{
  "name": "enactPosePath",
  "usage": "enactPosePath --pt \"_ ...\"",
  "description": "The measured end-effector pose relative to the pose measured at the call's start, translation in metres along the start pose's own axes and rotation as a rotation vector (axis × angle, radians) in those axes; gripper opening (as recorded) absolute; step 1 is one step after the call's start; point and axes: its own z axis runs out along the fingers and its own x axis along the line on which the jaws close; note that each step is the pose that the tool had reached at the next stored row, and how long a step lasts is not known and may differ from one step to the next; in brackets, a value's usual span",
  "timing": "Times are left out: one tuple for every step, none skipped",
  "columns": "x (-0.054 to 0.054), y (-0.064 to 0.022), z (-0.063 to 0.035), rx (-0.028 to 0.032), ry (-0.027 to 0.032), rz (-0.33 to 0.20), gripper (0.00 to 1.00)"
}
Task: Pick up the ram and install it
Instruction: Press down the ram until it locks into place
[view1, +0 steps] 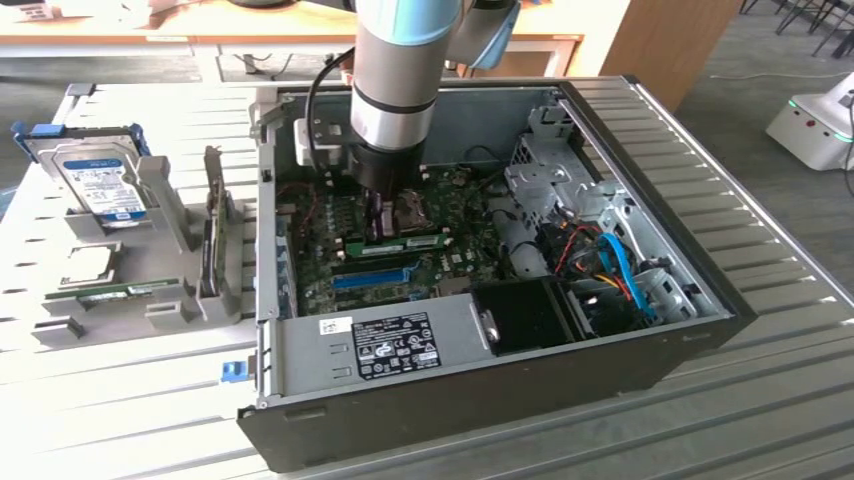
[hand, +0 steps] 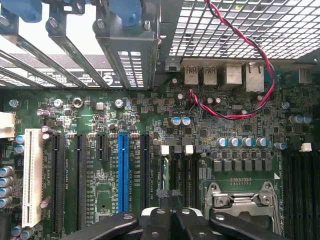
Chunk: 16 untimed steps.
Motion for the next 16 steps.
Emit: enactPosePath --pt "0.0 0.0 0.0 -0.0001 0.0 0.0 0.11" --pt "0.0 0.0 0.0001 0.0 0.0001 0.0 0.11" --pt "0.0 0.0 0.0001 -0.0001 0.0001 0.0 0.11" --pt "0.0 0.0 0.0002 -0.0001 0.0001 0.0 0.11" --pt "0.0 0.0 0.0003 -0.0001 0.0 0.0 0.11" --pt "0.0 0.0 0.0004 -0.0001 0.0 0.0 0.11" --pt "0.0 0.0 0.0005 -0.0001 0.0 0.0 0.11" --pt "0.0001 0.0 0.0005 0.0 0.0 0.0 0.11" --pt "0.0 0.0 0.0005 0.0 0.0 0.0 0.11" --pt "0.0 0.0 0.0005 -0.0001 0.0 0.0 0.11" --pt "0.0 0.0 0.0005 0.0 0.0 0.0 0.11" --pt "0.0 0.0 0.0005 0.0 -0.0001 0.0 0.11" --pt "0.0 0.0 0.0005 -0.0001 0.0 0.0 0.11" --pt "0.0 0.0 0.0005 0.0 0.0001 0.0 0.11" --pt "0.0001 0.0 0.0007 -0.0001 0.0002 0.0 0.11" --pt "0.0 0.0 0.001 0.0 -0.0003 0.0 0.11"
